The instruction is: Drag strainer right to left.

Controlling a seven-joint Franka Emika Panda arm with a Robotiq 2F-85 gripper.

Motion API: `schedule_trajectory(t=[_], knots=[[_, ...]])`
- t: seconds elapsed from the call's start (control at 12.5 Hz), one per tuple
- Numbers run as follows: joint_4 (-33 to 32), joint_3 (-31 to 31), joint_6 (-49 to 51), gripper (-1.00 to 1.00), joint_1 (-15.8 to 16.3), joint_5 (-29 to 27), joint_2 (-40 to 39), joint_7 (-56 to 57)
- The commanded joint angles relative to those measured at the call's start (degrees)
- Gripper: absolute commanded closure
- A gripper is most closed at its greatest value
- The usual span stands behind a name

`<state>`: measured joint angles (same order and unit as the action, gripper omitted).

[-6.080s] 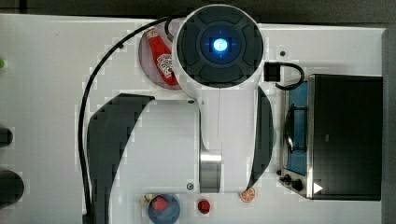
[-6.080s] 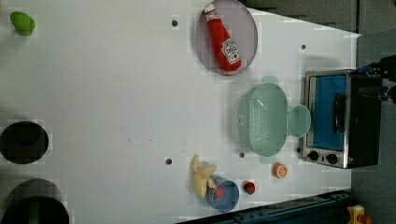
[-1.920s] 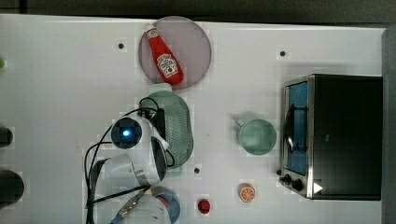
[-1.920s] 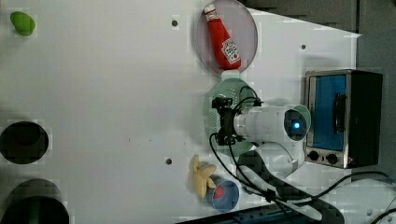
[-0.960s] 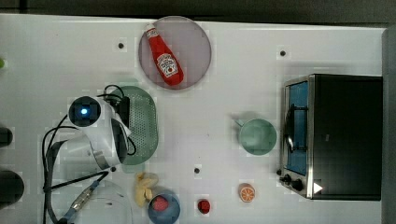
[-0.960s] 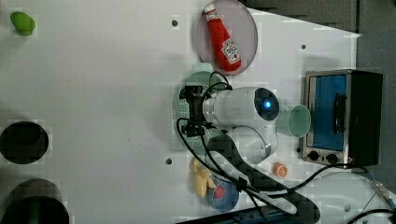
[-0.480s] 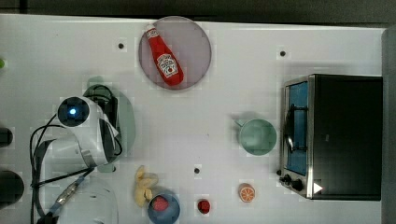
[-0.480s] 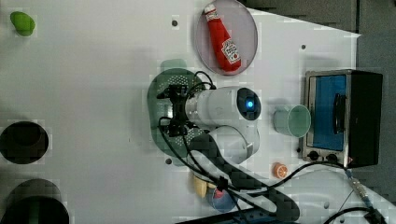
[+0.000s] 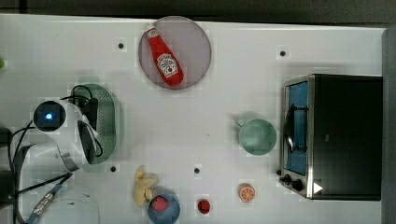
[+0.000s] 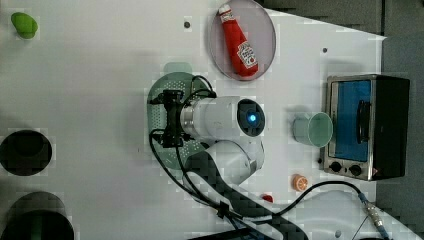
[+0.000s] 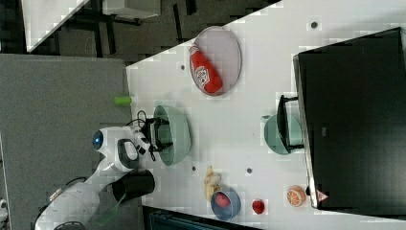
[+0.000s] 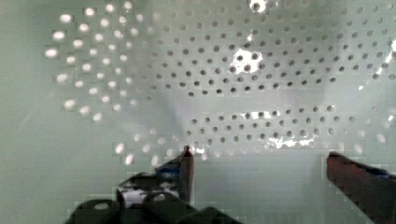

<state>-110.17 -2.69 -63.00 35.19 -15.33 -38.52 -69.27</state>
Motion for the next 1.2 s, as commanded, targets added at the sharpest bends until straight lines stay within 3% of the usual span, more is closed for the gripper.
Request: schedule_trajectory(t=[0.08,0.4,0.72,1.2], knots=[[2.4,-1.4,1.9,-1.00,2.5,-0.3,-1.5,-3.9],[3.3,-0.4,2.2,-1.00,3.6,-0.2,-1.1,-4.1],[1.8,2.5,11.3,-1.00,3.4,0.4,7.7,6.5],[2.0,18.5,26.1,-1.00,2.1,3.9,28.0,31.3]])
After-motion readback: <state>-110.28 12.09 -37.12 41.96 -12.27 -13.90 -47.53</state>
